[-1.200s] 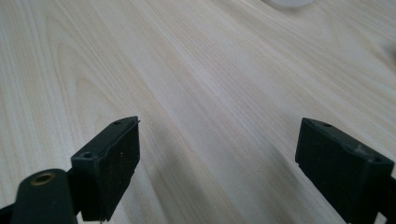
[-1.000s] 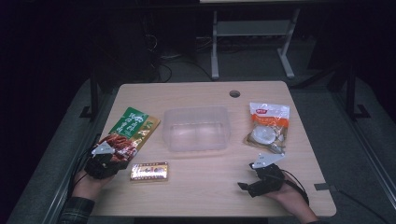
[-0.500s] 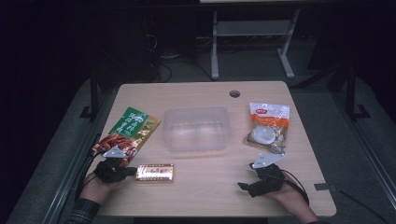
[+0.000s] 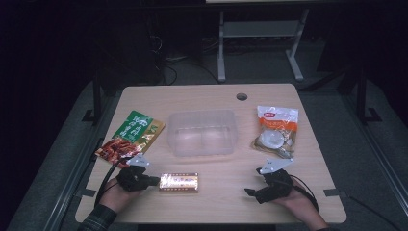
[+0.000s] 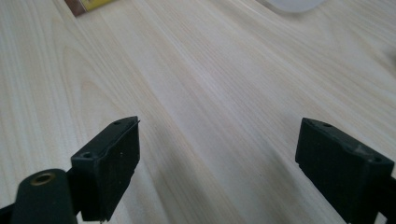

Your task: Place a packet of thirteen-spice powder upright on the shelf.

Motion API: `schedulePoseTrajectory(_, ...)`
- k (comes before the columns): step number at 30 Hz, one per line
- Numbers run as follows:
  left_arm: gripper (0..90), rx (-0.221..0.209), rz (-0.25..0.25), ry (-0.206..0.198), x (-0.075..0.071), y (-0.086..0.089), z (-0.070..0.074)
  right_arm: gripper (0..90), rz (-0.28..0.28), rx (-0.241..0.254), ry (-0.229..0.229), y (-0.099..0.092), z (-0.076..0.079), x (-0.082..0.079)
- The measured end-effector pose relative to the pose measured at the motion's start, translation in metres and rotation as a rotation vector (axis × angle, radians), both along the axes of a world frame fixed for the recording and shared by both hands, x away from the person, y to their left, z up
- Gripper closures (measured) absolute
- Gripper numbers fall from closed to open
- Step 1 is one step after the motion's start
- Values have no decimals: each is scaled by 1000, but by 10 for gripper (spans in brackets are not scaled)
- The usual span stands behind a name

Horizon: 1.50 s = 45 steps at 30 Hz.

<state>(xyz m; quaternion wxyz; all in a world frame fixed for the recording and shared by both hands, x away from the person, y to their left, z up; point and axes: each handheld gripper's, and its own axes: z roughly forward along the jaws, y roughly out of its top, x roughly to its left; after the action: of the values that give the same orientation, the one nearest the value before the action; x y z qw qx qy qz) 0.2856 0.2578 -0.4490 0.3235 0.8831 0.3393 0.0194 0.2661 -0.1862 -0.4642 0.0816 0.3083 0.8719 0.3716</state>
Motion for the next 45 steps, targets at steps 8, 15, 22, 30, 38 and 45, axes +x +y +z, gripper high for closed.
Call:
schedulePoseTrajectory(8,900,17,-111,-9,5,-35,0,117,51,22,-3,4,2,-3)
schedulePoseTrajectory(15,899,7,-175,-11,6,-66,-2,110,96,50,-22,9,7,-7)
schedulePoseTrajectory(22,899,1,-211,-28,7,-90,-2,100,138,54,-21,18,10,-11)
schedulePoseTrajectory(30,866,-19,-158,-62,9,-65,4,114,208,37,-16,34,16,-8)
schedulePoseTrajectory(38,584,-27,-133,-114,9,-32,6,126,288,-4,-24,59,14,2)
schedulePoseTrajectory(45,387,-68,-94,-152,11,-18,6,140,360,-47,-14,79,6,11)
